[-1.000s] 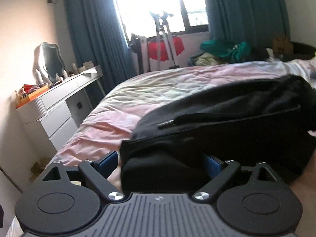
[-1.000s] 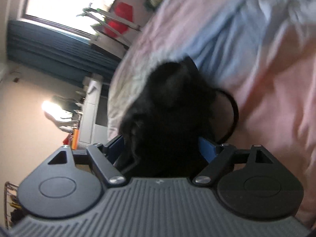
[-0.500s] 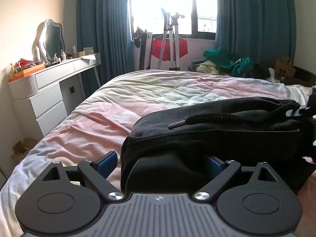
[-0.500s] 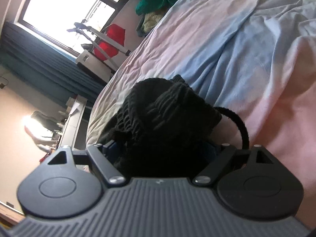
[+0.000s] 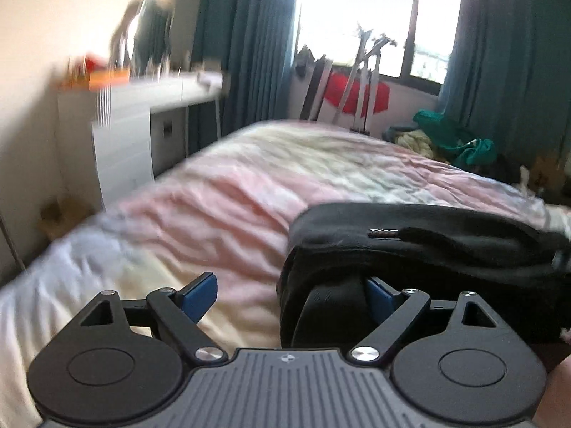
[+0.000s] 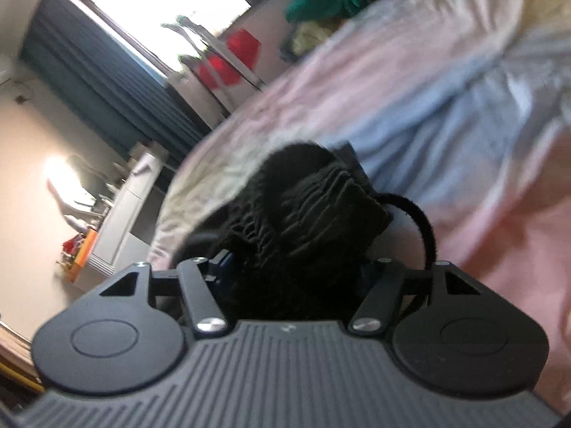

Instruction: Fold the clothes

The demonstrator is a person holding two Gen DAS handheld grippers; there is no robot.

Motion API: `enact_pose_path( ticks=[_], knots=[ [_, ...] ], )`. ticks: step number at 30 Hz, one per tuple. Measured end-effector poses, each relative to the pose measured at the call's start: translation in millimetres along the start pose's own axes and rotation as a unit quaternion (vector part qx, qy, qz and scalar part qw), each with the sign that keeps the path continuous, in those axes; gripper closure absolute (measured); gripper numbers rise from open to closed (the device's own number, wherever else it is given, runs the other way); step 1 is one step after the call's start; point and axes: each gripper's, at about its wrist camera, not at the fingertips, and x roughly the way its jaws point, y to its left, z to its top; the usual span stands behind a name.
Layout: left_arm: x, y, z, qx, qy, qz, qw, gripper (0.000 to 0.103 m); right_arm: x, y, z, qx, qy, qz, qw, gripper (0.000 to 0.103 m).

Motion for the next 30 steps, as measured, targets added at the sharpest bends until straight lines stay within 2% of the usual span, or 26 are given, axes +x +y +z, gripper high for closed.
enact_pose_path(
  ticks=[1, 4, 5, 7, 9, 10, 13, 15, 19, 23, 27, 30],
  knots=[
    [1, 1, 0, -0.004, 0.003, -0.001, 1.0, 0.014, 0, -3, -1, 0.004, 0.005, -0.002, 1.0, 0.03],
    [-2, 1, -1, -0.005, 0.005, 0.0, 1.0, 0.014, -9, 5, -4, -0.027, 0.004, -0.013, 1.0, 0.026],
    [-3, 2, -1, -0.004, 0.008, 0.001, 1.0, 0.014, -11, 10, -6, -0.046, 0.002, -0.023, 0.999, 0.019],
    [-3, 5, -1, -0.013, 0.015, -0.004, 0.9998, 0.014, -9, 14, -9, -0.068, 0.004, -0.037, 0.997, 0.018],
    [-3, 9, 0, -0.024, 0.023, -0.011, 0.9994, 0.014, -2, 10, -11, -0.064, 0.025, -0.038, 0.997, 0.013],
    [-2, 11, 0, -0.031, 0.027, -0.016, 0.999, 0.014, 5, 4, -12, -0.052, 0.043, -0.033, 0.997, 0.006],
    [0, 17, 2, -0.051, 0.042, -0.032, 0.9973, 0.013, 27, -10, -14, -0.01, 0.094, 0.0, 0.996, 0.0],
    [0, 18, 3, -0.056, 0.047, -0.039, 0.9966, 0.014, 39, -16, -15, 0.011, 0.118, 0.029, 0.993, 0.0],
    [-3, 16, 4, -0.049, 0.049, -0.04, 0.9968, 0.014, 35, -14, -18, 0.0, 0.115, 0.042, 0.992, 0.0],
    [-8, 9, 5, -0.035, 0.045, -0.038, 0.9976, 0.014, 25, -8, -23, -0.017, 0.107, 0.027, 0.994, 0.016],
    [-14, -1, 8, -0.004, 0.037, -0.039, 0.9986, 0.014, 20, -4, -23, -0.036, 0.099, 0.009, 0.994, 0.027],
    [-27, 0, 14, 0.002, 0.028, -0.077, 0.9967, 0.011, 14, -1, -23, -0.045, 0.094, 0.006, 0.995, 0.03]
  ],
)
